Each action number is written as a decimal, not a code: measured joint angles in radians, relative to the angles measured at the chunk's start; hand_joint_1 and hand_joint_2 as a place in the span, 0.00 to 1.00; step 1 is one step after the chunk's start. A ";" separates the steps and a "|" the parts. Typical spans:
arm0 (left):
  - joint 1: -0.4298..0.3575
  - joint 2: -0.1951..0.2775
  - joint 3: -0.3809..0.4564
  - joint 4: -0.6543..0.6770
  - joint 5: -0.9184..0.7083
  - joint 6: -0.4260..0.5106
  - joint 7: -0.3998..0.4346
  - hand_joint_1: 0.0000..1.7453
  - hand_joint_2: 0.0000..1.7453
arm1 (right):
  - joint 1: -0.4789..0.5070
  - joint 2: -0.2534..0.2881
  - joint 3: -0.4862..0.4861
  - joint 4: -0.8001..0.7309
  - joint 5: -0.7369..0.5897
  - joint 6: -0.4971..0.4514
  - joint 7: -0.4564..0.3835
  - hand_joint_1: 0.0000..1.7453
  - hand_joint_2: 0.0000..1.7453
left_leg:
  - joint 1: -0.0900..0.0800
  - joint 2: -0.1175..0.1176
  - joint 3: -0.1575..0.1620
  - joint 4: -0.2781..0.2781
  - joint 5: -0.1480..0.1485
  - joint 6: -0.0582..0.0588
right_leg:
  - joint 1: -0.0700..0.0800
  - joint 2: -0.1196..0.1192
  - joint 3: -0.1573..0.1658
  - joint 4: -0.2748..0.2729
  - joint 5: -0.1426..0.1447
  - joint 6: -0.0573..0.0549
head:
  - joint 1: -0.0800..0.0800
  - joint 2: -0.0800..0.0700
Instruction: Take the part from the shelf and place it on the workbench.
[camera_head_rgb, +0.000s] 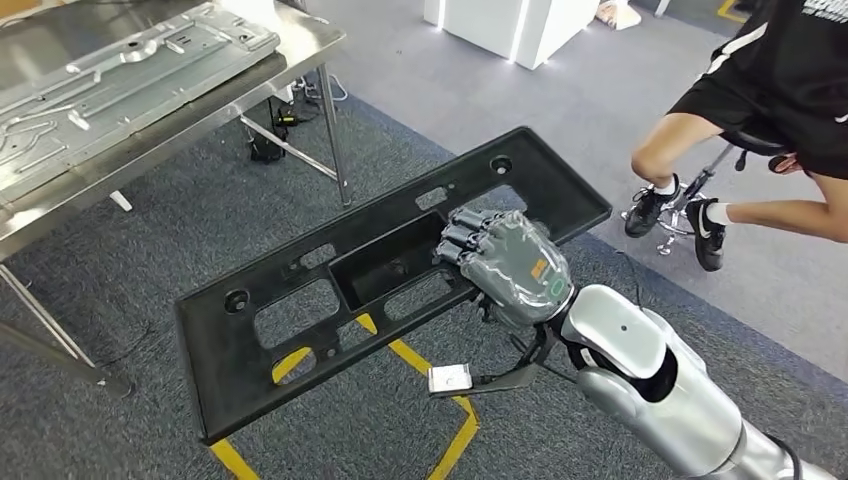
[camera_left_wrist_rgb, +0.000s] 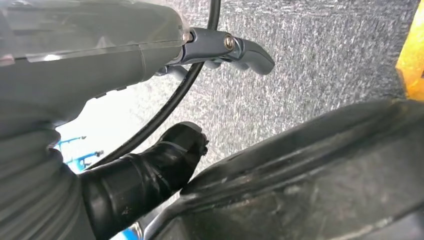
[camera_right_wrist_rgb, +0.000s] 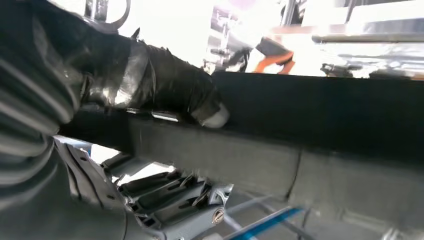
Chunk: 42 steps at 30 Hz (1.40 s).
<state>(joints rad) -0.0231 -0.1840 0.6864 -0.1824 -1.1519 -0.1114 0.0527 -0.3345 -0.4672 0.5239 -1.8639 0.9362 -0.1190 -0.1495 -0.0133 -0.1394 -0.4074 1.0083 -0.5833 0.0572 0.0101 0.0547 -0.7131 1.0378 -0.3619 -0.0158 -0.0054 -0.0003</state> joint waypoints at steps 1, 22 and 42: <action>-0.001 0.001 0.000 0.000 0.000 0.000 0.000 0.00 1.00 | -0.002 0.000 -0.001 -0.001 0.000 0.000 0.000 1.00 1.00 | -0.005 0.020 -0.014 0.038 0.027 -0.003 | -0.002 -0.011 0.023 -0.016 -0.010 -0.005 | -0.001 0.000; -0.003 0.007 0.001 0.001 0.000 0.003 -0.008 0.00 1.00 | -0.025 0.000 -0.002 0.007 0.013 0.012 0.010 1.00 1.00 | -0.010 0.088 -0.113 -0.011 0.104 0.027 | -0.033 -0.059 0.067 0.282 -0.311 0.050 | -0.001 0.000; 0.019 0.009 0.002 0.004 0.001 0.008 -0.008 0.00 1.00 | -0.048 0.007 0.005 0.035 0.038 0.030 0.038 1.00 1.00 | 0.000 0.137 -0.312 0.062 0.143 -0.034 | -0.025 -0.101 0.339 -0.080 -0.223 0.014 | -0.002 0.000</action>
<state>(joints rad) -0.0042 -0.1750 0.6887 -0.1780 -1.1512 -0.1029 0.0446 -0.3830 -0.4602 0.5292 -1.8287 0.9744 -0.0887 -0.1111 -0.0134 -0.0026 -0.7191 1.0702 -0.4408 0.0237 -0.0151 -0.0458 -0.3738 0.9581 -0.5852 -0.0021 -0.0078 -0.0003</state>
